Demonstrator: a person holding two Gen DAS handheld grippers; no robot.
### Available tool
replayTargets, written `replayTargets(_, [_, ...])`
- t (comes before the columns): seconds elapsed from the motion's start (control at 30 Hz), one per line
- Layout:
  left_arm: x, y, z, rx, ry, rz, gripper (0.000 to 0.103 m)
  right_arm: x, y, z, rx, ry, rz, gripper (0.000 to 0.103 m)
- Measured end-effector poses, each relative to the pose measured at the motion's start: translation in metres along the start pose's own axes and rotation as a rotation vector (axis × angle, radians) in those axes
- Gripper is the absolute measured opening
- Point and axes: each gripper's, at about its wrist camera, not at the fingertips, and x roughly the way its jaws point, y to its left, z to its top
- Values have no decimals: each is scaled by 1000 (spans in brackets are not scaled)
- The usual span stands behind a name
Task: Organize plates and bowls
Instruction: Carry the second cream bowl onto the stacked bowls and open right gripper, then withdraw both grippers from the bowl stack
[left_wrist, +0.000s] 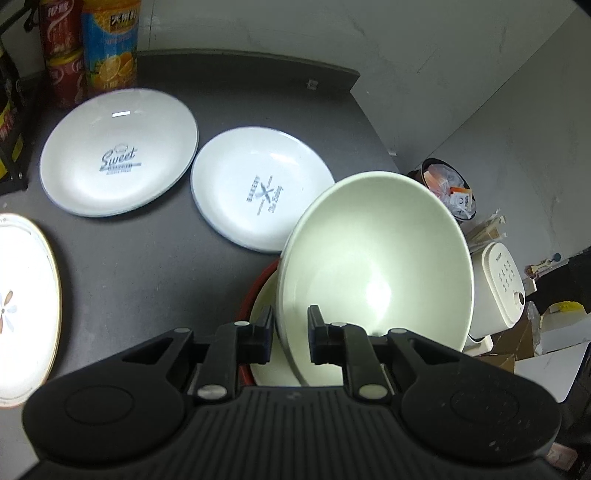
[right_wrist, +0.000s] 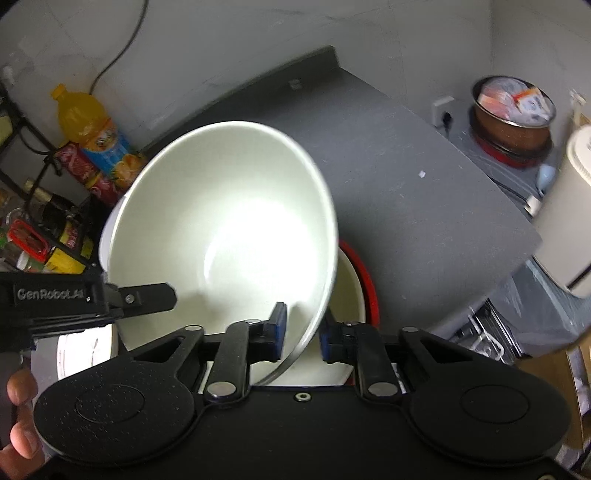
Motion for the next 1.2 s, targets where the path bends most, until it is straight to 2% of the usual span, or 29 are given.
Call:
replayTargets(0.1, [2,8,-4,-37,27,19,16,-1,1,-3,-27,20,13,16])
replayTargets(0.33, [-2,23,-18,-66,17,14,16,5,-2,-7,-11,29,-19,16])
replayTargets(0.47, [-12,29,-19,-78,1,16,16,4,-1,-1,1,46,-24,25])
replayTargets(0.53, [-19,32,-19,-82,-9,16,25,0,2,0,-10,37,-19,35])
replayTargets(0.7, [-35,39,-22,-85,-45,43,44,-11,5,-2,-12,29,-15,40])
replayTargets(0.73, [-38,40,-23,-85,-51,45,46,-14,5,-3,-13,23,-20,43])
replayTargets(0.77, [-41,41,-24,-84,-57,43,46,-16,5,-5,-16,20,-30,46])
replayTargets(1.07, [-73,50,-46,-71,-93,37,51,-43,11,-26,-12,-22,9,46])
replayTargets(1.2, [-92,56,-63,-62,-116,43,60,-56,17,-38,-2,-45,22,46])
